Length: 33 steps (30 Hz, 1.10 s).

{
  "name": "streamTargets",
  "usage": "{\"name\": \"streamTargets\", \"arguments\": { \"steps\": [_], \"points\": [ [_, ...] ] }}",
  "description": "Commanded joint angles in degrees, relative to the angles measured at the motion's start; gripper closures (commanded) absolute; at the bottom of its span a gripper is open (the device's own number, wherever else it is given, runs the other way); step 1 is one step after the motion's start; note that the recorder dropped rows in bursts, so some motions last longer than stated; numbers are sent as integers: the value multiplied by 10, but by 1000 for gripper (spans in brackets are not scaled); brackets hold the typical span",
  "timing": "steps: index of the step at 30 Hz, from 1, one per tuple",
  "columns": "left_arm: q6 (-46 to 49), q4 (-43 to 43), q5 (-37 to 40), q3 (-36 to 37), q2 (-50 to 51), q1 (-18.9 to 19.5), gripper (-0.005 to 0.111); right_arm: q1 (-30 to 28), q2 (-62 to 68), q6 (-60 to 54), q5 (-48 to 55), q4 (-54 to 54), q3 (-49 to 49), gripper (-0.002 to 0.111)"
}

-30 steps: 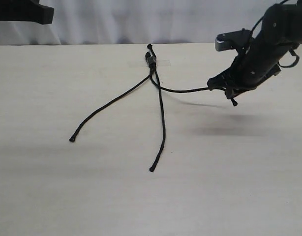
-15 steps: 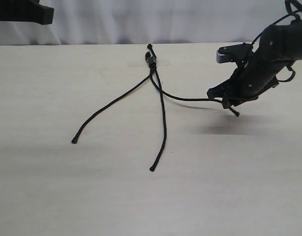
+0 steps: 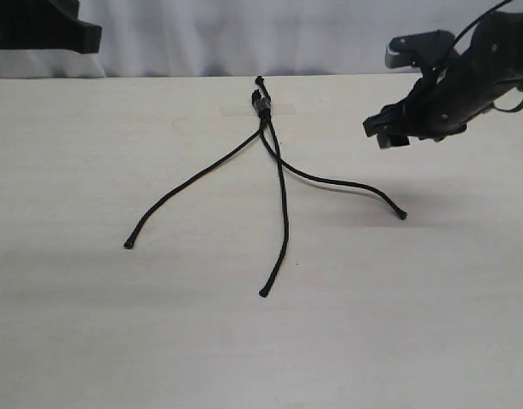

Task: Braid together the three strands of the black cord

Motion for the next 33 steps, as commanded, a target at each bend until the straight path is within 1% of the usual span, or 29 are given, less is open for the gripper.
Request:
{"name": "streamTargets", "arguments": {
  "steps": [1, 3, 4, 5, 6, 7, 8, 9, 10, 13, 19, 23, 27, 28, 30, 33],
  "points": [
    [11, -10, 23, -20, 47, -48, 107, -2, -47, -4, -19, 4, 3, 69],
    [11, -10, 51, -45, 88, -82, 104, -2, -58, -4, -20, 11, 3, 80],
    [11, -10, 57, -54, 106, -96, 101, -2, -58, -4, -21, 11, 4, 84],
    [11, -11, 61, -67, 136, -116, 96, -2, -58, -4, -27, 11, 8, 89],
    [11, -12, 65, -87, 178, -142, 87, -2, -58, -4, -44, 11, 17, 96],
    [11, -12, 73, -100, 211, -162, 81, -2, -58, -4, -58, 11, 23, 100],
    [11, -12, 83, -122, 263, -193, 71, -2, -58, -4, -60, 11, 23, 104],
    [11, -12, 89, -134, 288, -207, 67, -2, -58, -4, -60, 11, 23, 104],
    [11, -11, 95, -152, 330, -230, 64, -2, -58, -4, -60, 11, 23, 104],
    [11, -8, 101, -185, 414, -264, 58, -3, -58, -4, -60, 4, 23, 104],
    [7, -8, 98, -201, 469, -269, 50, -3, -58, -4, -58, -9, 23, 104],
    [17, -8, 73, -201, 488, -269, 49, -3, -58, -4, -58, -9, 23, 104],
    [50, -7, 77, -201, 492, -269, 49, -3, -58, -4, -58, -9, 23, 104],
    [53, -7, 80, -201, 492, -269, 51, -3, -58, -4, -58, -9, 23, 104],
    [53, -7, 81, -201, 492, -269, 60, -3, -58, -4, -58, -9, 23, 104],
    [53, -7, 88, -201, 494, -269, 81, -3, -58, -4, -58, -9, 23, 104]
  ]
}}
